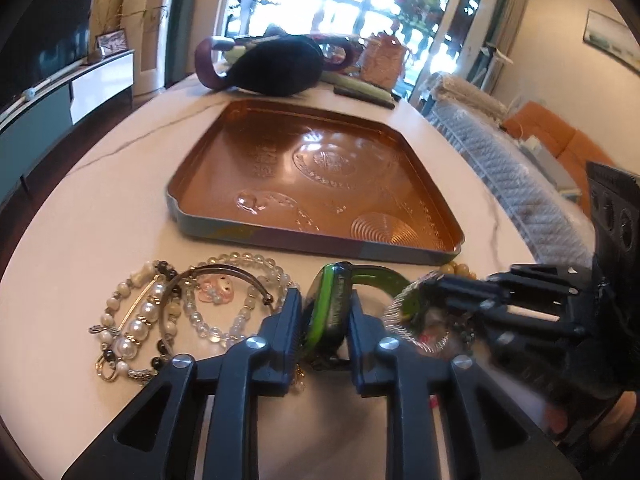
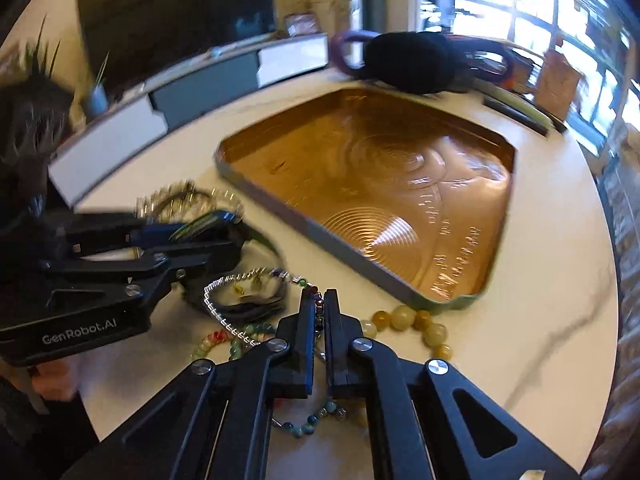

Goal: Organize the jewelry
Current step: 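Carry the watch with the left tool while the right tool carries the chain bracelet over the copper tray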

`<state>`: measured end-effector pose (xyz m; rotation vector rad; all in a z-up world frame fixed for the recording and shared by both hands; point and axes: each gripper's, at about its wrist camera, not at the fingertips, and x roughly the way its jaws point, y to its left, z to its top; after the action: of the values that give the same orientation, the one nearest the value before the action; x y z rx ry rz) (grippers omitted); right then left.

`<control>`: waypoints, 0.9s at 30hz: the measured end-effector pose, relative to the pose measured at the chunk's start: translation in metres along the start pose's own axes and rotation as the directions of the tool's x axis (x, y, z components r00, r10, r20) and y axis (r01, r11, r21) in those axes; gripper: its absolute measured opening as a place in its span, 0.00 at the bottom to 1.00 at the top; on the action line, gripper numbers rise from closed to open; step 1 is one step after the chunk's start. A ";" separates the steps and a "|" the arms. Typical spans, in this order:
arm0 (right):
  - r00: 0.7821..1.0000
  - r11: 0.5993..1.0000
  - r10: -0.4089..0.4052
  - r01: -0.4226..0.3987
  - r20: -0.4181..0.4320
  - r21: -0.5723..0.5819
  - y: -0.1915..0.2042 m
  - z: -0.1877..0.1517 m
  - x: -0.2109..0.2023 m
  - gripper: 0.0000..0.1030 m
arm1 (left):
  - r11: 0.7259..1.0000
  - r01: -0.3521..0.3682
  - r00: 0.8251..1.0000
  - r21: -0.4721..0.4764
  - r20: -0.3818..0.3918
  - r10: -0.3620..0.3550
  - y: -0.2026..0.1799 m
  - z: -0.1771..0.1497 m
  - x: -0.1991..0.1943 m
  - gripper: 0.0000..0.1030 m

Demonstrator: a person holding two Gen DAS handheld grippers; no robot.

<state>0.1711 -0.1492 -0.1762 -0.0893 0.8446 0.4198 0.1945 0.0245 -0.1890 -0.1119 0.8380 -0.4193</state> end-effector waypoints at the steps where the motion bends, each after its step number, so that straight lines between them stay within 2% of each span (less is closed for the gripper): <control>1: 1.000 1.000 -0.001 0.001 0.023 0.025 -0.003 0.000 -0.005 0.04 | 1.000 -0.002 1.000 -0.005 0.006 0.002 0.001 -0.001 -0.002 0.18; 4: 0.997 0.994 0.028 -0.037 0.078 0.107 -0.010 -0.001 -0.017 0.04 | 1.000 0.019 1.000 -0.013 0.012 -0.019 0.001 -0.004 -0.003 0.17; 7: 0.994 0.990 0.038 -0.052 0.105 0.130 -0.007 -0.004 -0.024 0.04 | 0.999 0.025 1.000 -0.022 0.012 -0.024 -0.002 -0.006 -0.005 0.16; 13: 0.986 0.982 0.022 -0.053 0.168 0.182 -0.006 -0.010 -0.042 0.04 | 0.999 0.036 0.998 -0.017 0.044 -0.036 -0.013 -0.009 -0.024 0.15; 16: 0.976 0.975 -0.013 -0.035 0.216 0.219 -0.009 -0.015 -0.060 0.04 | 0.999 0.024 0.998 -0.024 0.064 -0.022 -0.013 -0.008 -0.036 0.15; 23: 0.971 0.970 -0.034 -0.025 0.236 0.243 -0.005 -0.019 -0.089 0.04 | 0.999 0.022 0.993 -0.037 0.120 -0.018 -0.013 0.001 -0.069 0.15; 27: 0.966 0.973 -0.055 -0.005 0.254 0.229 0.003 -0.014 -0.104 0.04 | 1.000 -0.010 0.987 -0.009 0.162 0.012 -0.022 0.010 -0.088 0.15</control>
<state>0.0992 -0.1835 -0.1078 0.1655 0.6270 0.2999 0.1430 0.0391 -0.1150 -0.1467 0.6800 -0.3911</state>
